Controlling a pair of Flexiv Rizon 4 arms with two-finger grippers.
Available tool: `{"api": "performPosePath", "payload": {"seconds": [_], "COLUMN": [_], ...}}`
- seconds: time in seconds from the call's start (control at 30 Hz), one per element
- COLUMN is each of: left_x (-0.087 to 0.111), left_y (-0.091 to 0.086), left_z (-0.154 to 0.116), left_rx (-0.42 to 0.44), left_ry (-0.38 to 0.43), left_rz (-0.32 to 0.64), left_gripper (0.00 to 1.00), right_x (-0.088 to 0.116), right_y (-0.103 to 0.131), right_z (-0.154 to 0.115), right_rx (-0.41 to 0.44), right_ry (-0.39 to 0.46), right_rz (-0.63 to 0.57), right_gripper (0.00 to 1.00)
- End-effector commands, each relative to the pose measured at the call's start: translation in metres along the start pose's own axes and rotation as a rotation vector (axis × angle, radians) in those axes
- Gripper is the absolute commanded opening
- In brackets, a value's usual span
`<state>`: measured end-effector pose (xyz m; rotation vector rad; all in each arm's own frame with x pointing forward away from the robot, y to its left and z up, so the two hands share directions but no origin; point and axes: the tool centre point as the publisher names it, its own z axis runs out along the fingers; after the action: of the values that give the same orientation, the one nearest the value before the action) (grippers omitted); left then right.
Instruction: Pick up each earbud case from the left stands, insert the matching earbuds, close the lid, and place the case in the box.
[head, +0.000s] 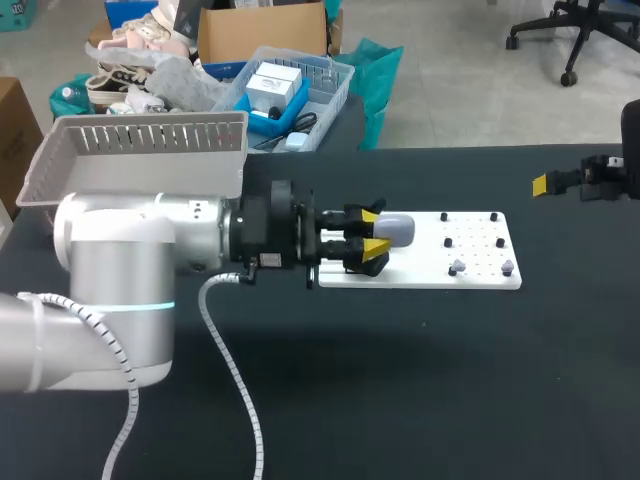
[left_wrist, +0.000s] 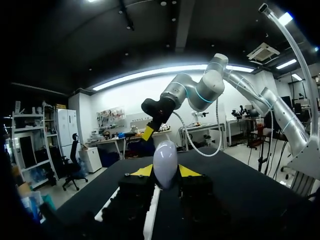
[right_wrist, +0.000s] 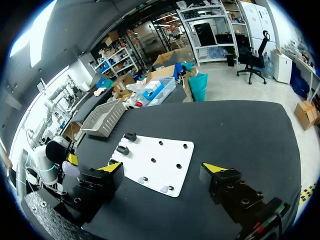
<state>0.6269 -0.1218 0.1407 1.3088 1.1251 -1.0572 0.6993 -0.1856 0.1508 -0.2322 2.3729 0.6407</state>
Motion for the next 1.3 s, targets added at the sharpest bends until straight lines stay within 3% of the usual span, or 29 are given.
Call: {"api": "performPosePath", "payload": {"seconds": [0.03,0.67,0.73,0.83,1.0,1.2,1.3], "left_x": [0.002,0.002,0.008,0.013,0.016,0.017,0.023], "left_y": [-0.002,-0.002,0.003,0.002,0.003,0.007,0.010], "left_z": [0.002,0.002,-0.029,-0.059,-0.071,-0.060,-0.049], "left_rx": [-0.016,-0.016,-0.119,-0.185,-0.229,-0.167,-0.127], "left_ry": [-0.008,-0.008,0.024,0.062,0.084,0.095,0.086], "left_rz": [0.005,0.005,-0.005,-0.003,0.046,0.098,0.069], "left_gripper": [0.00,0.00,0.00,0.00,0.00,0.00,0.00], "right_x": [0.000,0.000,0.000,0.000,0.000,0.008,0.018], "right_y": [-0.001,-0.001,-0.001,-0.001,-0.001,0.000,0.001], "right_z": [0.001,0.001,0.001,0.001,0.001,0.002,-0.005], "right_rx": [-0.001,-0.001,-0.001,-0.001,-0.001,0.013,0.047], "right_ry": [0.000,0.000,0.000,0.000,0.000,0.016,0.013], "right_rz": [-0.001,-0.001,-0.001,-0.001,-0.001,-0.006,-0.010], "right_gripper": [1.00,1.00,1.00,1.00,1.00,1.00,1.00]}}
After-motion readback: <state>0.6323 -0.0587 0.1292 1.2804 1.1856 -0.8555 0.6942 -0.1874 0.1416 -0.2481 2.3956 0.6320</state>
